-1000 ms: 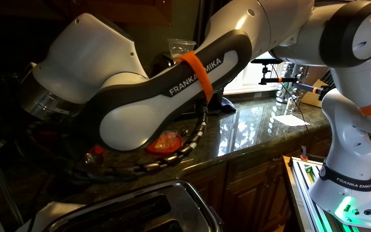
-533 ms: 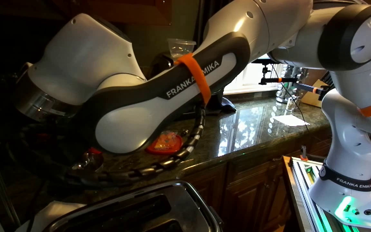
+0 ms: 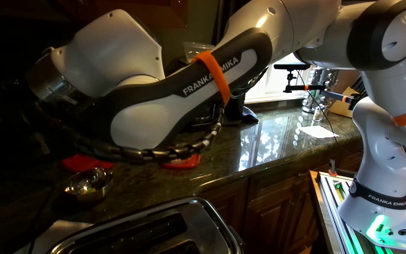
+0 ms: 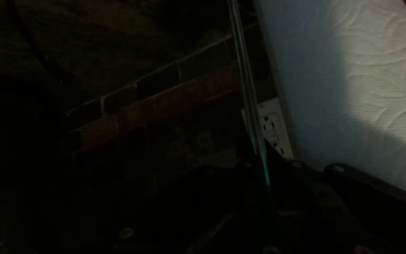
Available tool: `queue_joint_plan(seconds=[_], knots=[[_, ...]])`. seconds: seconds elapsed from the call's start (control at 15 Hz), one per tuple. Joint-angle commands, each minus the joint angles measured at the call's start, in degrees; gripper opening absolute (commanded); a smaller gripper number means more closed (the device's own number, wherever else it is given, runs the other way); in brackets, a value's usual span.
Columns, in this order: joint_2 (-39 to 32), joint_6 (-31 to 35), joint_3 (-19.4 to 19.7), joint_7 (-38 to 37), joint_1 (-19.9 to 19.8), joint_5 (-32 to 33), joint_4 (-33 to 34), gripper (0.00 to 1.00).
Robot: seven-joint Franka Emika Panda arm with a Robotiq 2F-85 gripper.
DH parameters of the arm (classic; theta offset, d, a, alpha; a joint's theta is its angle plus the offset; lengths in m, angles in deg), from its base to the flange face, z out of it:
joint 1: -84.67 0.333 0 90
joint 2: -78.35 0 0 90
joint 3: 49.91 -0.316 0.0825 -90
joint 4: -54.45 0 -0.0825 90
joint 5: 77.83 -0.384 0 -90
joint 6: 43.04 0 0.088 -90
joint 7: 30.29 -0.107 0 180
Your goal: Move the paper towels to the right
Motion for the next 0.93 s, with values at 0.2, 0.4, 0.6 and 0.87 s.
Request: queue_joint_plan(seconds=[0.2,0.4,0.6,0.87], knots=[[12.5,11.8,-4.9,2.0,-4.1,-5.8,-18.0,0.02],[18.0,14.9,-10.4,2.3,-8.6,-4.2,-26.0,0.02],[23.7,18.7,-9.6,1.1,-9.3,-5.4,-34.2,0.02],[32.3,22.3,-0.4,2.5,-4.8,-11.1,-45.8,0.02]])
